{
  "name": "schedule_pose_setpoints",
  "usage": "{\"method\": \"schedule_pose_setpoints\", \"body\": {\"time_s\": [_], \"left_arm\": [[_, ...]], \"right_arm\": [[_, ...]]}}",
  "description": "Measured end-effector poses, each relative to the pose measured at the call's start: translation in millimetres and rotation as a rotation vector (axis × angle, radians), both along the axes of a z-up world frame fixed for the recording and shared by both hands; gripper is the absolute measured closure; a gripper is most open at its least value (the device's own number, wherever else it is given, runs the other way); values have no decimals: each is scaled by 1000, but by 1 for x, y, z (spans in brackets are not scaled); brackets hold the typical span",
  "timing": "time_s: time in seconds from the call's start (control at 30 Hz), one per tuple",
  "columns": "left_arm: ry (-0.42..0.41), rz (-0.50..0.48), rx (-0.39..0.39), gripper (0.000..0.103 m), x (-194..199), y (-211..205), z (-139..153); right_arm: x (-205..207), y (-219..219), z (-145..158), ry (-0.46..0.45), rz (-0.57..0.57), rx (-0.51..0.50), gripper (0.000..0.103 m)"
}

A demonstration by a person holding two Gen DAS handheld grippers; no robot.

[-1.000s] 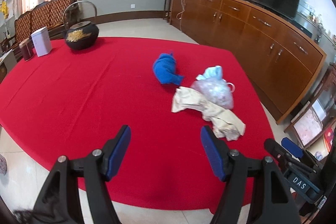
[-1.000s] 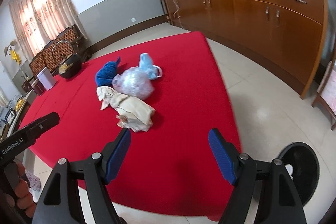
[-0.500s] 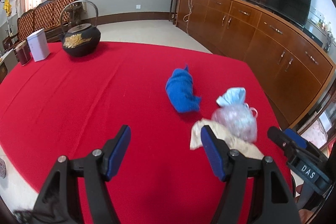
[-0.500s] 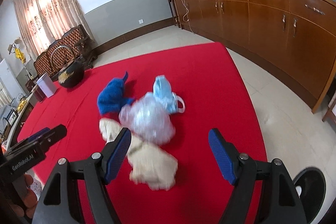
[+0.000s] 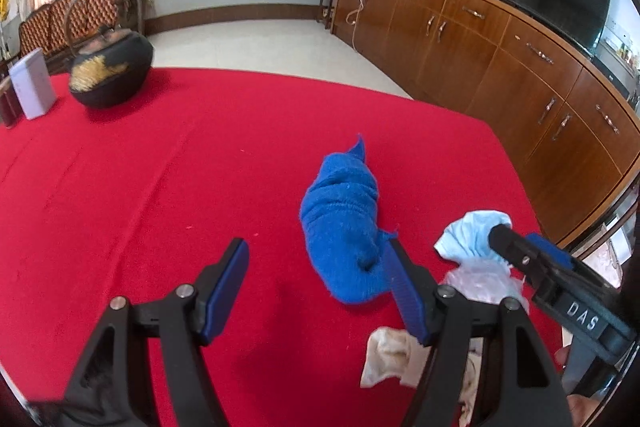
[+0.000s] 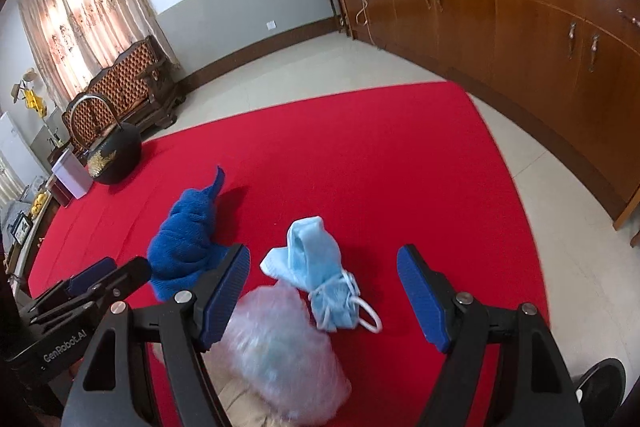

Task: Collect trash
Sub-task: 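Grasp the blue cloth with the left tool while the right tool grasps the blue mask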

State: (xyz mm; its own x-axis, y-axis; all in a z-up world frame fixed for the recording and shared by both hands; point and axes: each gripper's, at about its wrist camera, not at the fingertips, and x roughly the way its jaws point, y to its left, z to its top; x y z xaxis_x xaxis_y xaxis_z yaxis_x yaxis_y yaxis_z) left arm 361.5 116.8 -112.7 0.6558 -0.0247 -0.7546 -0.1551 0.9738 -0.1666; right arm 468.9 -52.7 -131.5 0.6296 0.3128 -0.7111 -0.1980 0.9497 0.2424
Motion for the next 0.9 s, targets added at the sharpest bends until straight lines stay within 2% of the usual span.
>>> {"method": "schedule_pose_setpoints", "body": {"time_s": [0.07,0.13,0.2,0.27,0.33,0.37,0.43,0.53,0.73,0.9], "left_arm": [[10,-6,-14,32,5,-2,-3],[12,-7,-17,32,9,-4,-5],[22,-15,-25,33,12,-6,-8],[39,-28,-37,36,14,-8,-13],[47,-38,-30,56,16,-11,-16],[50,-45,-28,62,16,-12,-17],[46,-48,-37,71,14,-11,-18],[29,-48,-42,76,12,-12,-14],[-22,-53,-26,78,-10,-5,1],[-36,-53,-23,79,-35,1,9]], "right_arm": [[7,4,-5,7,14,-9,28],[12,8,-10,15,26,-19,41],[18,8,-16,36,31,-12,61],[19,9,-21,41,37,-11,71],[18,10,-21,29,47,-17,84],[17,12,-20,20,54,-25,87],[14,11,-16,-2,51,-26,88],[10,4,-8,-36,25,-14,88],[-4,-13,15,-88,-11,1,89],[-24,-22,24,-96,-12,3,89]]}}
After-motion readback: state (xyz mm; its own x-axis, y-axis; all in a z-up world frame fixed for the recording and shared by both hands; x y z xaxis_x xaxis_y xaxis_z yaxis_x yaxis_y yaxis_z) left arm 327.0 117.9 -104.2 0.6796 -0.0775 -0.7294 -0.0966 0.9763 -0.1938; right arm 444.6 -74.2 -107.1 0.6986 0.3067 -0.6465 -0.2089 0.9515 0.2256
